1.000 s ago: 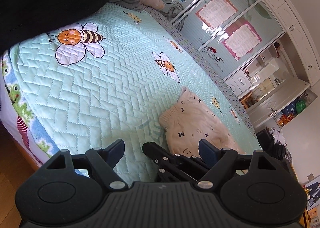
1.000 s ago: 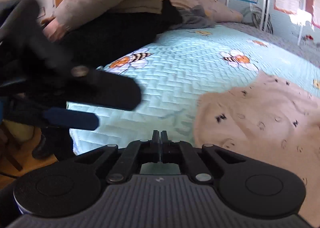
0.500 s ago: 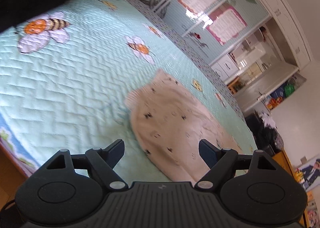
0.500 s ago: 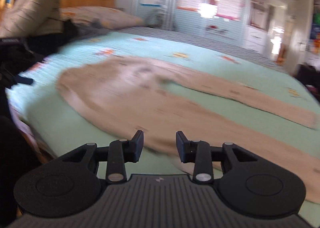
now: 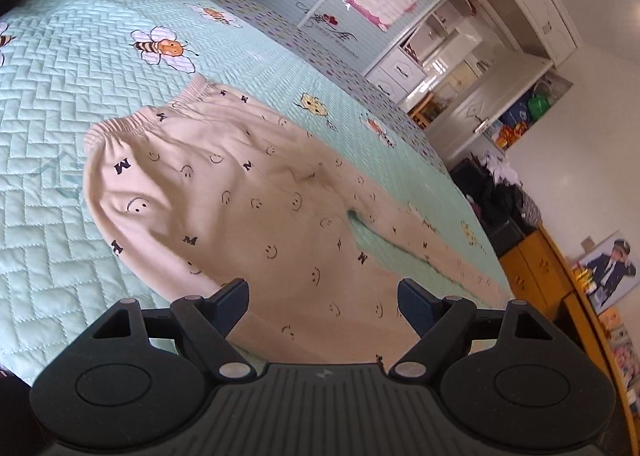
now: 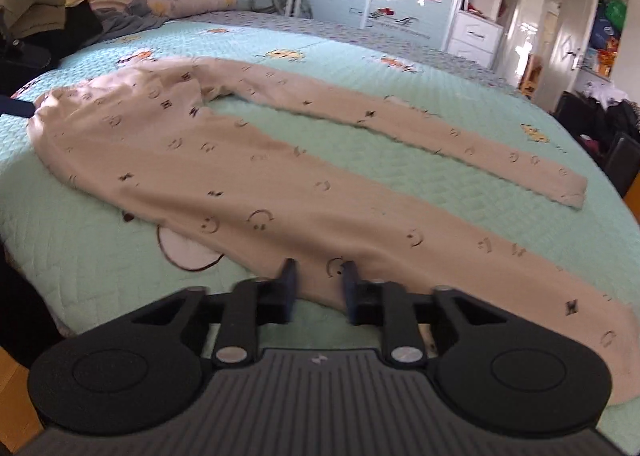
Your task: Fold clothes
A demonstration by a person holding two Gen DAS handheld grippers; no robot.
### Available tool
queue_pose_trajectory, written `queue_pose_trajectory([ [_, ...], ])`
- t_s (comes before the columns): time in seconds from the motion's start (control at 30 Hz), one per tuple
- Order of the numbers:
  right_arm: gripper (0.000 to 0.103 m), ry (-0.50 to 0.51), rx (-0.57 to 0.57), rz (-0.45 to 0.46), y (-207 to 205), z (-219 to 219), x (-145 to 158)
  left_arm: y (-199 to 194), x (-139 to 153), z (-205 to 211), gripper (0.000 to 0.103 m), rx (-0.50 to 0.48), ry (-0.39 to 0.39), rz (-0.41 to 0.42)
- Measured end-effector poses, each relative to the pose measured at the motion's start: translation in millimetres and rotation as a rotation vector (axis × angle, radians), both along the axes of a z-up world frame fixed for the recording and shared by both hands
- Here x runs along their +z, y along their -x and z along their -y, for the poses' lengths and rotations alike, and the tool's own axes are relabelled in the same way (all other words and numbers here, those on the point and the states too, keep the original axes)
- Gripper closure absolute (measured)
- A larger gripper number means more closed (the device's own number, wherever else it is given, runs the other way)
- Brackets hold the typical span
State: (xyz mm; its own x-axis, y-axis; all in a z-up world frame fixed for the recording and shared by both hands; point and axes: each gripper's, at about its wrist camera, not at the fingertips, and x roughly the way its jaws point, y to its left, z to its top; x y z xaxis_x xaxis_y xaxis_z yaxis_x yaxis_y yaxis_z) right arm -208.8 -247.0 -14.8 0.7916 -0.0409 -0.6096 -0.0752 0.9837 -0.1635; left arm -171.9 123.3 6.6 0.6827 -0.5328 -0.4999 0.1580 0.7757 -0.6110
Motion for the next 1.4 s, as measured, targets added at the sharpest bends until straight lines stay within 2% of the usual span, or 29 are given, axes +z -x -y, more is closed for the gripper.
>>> queue_pose_trajectory([
  [0.1,0.102,-0.003,0.008,0.013,14.1,-3.6,3.0,0.1,-0.4,-7.4,0.019,0.028,0.003,-0.01],
  [0.2,0.102,-0.019,-0.012,0.035,35.3,-2.7,8.5,-1.6,2.5,-6.5,0.019,0.008,-0.006,-0.007],
  [0.3,0.098,-0.078,-0.059,0.069,49.0,8.6,18.3,-1.7,6.0,12.6,0.019,-0.071,-0.03,0.005],
  [0.37,0.094,-0.1,-0.079,0.063,50.4,16.8,20.8,1.4,7.7,41.1,0.018,-0.166,-0.083,0.016],
  [0.47,0.064,-0.112,-0.118,0.053,49.9,27.0,20.3,16.0,9.9,98.9,0.018,-0.325,-0.257,0.098],
  [0.6,0.062,-0.163,-0.15,0.071,51.7,37.1,21.2,44.6,0.1,177.8,0.017,-0.464,-0.652,0.332],
  [0.67,0.061,-0.17,-0.16,0.072,52.8,40.0,19.8,57.3,-10.0,207.7,0.017,-0.527,-0.824,0.44],
  [0.7,0.061,-0.173,-0.164,0.073,53.4,41.8,18.9,63.3,-14.1,219.7,0.017,-0.555,-0.891,0.484],
  [0.77,0.061,-0.179,-0.169,0.076,54.5,45.6,17.0,68.8,-18.9,234.4,0.017,-0.591,-0.952,0.531],
  [0.87,0.062,-0.148,-0.172,0.058,48.2,48.2,10.7,73.5,-20.6,246.0,0.017,-0.623,-0.968,0.564],
  [1.0,0.062,-0.15,-0.185,0.054,39.0,54.2,5.9,80.8,-20.5,255.6,0.02,-0.693,-0.943,0.602],
  [1.07,0.062,-0.162,-0.196,0.079,39.6,56.8,8.4,79.4,-22.9,261.8,0.023,-0.739,-0.913,0.578],
  [1.13,0.062,-0.156,-0.215,0.069,36.5,59.4,7.2,70.0,-28.6,266.6,0.036,-0.775,-0.838,0.506],
  [1.2,0.062,-0.157,-0.229,0.048,33.4,62.8,4.5,59.8,-34.2,269.2,0.037,-0.796,-0.761,0.435],
  [1.3,0.061,-0.163,-0.222,0.036,39.3,65.2,2.6,54.8,-37.4,266.8,0.039,-0.787,-0.714,0.412],
  [1.37,0.059,-0.175,-0.218,0.039,44.5,65.9,2.4,58.3,-40.1,266.9,0.044,-0.796,-0.722,0.433],
  [1.4,0.057,-0.181,-0.218,0.04,46.4,65.9,1.7,59.0,-40.3,267.5,0.052,-0.803,-0.723,0.439],
])
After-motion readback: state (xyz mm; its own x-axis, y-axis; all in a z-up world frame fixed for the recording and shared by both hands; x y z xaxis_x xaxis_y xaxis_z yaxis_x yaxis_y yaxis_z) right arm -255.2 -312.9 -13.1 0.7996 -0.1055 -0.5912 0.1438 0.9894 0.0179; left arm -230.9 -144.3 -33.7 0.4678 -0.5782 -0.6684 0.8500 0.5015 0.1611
